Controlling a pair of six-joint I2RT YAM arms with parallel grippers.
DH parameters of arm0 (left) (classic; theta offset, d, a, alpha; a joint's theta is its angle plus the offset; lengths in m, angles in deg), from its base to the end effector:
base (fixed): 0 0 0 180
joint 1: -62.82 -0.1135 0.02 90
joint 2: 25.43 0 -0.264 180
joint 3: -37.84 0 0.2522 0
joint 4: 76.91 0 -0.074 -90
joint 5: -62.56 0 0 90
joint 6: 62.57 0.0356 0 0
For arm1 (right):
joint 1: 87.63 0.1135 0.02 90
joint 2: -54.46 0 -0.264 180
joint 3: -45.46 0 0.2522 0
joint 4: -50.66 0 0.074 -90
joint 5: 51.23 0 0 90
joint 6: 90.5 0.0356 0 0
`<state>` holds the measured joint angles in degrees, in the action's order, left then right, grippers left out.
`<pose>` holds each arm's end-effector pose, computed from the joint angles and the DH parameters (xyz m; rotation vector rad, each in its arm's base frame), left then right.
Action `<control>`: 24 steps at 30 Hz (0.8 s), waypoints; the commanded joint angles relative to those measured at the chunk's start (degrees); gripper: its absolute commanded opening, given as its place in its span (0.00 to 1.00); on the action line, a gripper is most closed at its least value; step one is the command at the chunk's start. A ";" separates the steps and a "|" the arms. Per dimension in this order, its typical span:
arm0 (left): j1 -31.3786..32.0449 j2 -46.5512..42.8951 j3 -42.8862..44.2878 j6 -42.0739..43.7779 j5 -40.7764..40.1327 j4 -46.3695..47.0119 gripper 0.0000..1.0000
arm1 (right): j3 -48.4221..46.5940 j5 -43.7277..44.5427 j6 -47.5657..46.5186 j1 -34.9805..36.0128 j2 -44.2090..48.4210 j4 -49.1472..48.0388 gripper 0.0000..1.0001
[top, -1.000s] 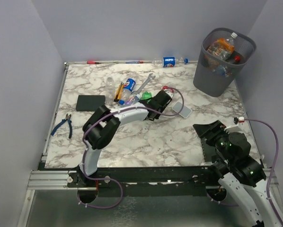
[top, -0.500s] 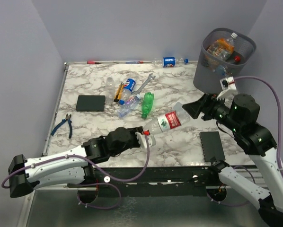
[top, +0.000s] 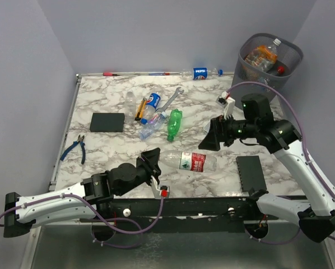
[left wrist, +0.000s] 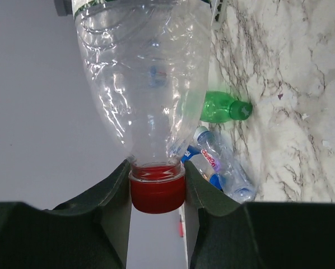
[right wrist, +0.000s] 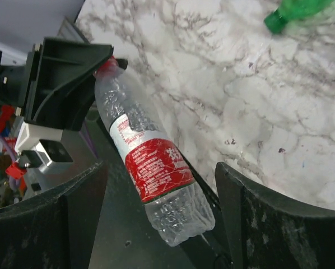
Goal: Put the plastic bottles in the bin
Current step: Pick up the plastic bottle at the center of the board.
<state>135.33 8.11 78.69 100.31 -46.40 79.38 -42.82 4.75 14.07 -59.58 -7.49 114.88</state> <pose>0.0571 -0.1428 0.2611 1.6867 0.7660 0.3114 0.1703 0.1133 0.3948 -0.6076 2.2293 1.0573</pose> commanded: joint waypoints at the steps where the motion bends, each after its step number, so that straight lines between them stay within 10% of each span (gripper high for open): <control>1: 0.28 1.84 1.21 9.83 -0.86 1.79 0.00 | 2.92 -4.41 -3.97 3.28 0.81 2.32 0.82; 24: 1.82 4.57 4.72 9.40 2.09 3.32 0.00 | 5.84 14.63 -8.29 22.26 -11.34 -7.81 0.82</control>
<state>136.71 13.35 81.92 109.93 -45.94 81.45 -37.66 16.27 7.77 -37.78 -18.03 109.94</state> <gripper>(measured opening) 0.364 0.855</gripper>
